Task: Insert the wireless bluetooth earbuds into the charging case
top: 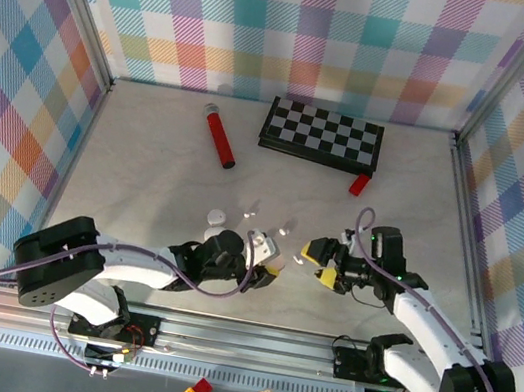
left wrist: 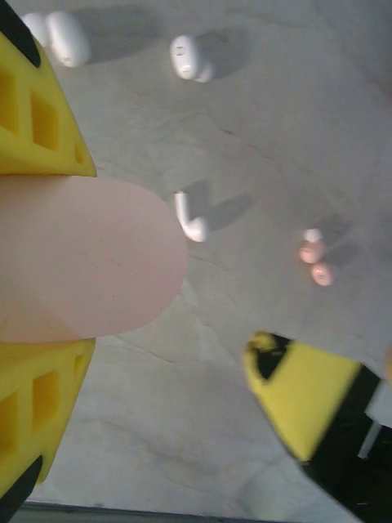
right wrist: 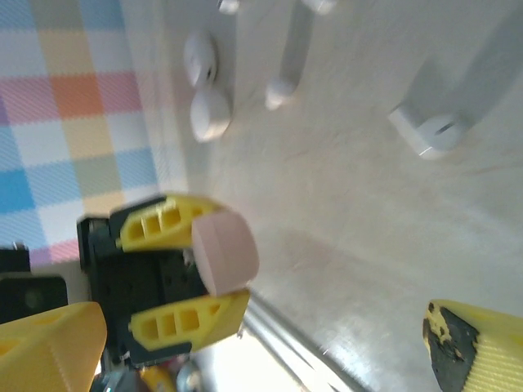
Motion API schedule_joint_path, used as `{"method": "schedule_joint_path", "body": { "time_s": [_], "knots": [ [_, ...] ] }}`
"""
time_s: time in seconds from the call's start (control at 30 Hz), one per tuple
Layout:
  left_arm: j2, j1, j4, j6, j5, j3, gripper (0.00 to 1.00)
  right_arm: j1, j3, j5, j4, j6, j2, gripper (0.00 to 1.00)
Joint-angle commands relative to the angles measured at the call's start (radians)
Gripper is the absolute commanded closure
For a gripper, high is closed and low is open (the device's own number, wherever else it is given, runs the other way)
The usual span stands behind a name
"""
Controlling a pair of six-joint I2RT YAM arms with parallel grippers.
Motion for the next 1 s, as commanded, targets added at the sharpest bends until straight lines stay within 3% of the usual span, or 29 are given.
{"method": "schedule_joint_path", "body": {
  "time_s": [0.0,0.13,0.27,0.77,0.97],
  "knots": [
    [-0.008,0.017,0.025,0.044,0.081,0.049,0.67,0.058,0.026,-0.118,0.123,0.116,0.005,0.0],
    [-0.004,0.02,0.038,0.051,0.113,0.071,0.67,0.068,-0.02,-0.133,0.28,0.253,0.002,0.03],
    [0.006,0.02,0.074,0.042,0.131,0.082,0.67,0.084,-0.041,-0.116,0.321,0.288,0.005,0.1],
    [0.041,0.021,0.12,0.018,0.18,0.111,0.66,0.087,-0.059,-0.112,0.332,0.291,0.003,0.79],
    [0.027,0.023,0.141,-0.001,0.191,0.093,0.66,0.087,-0.03,-0.092,0.255,0.228,-0.031,0.81]
  ]
}}
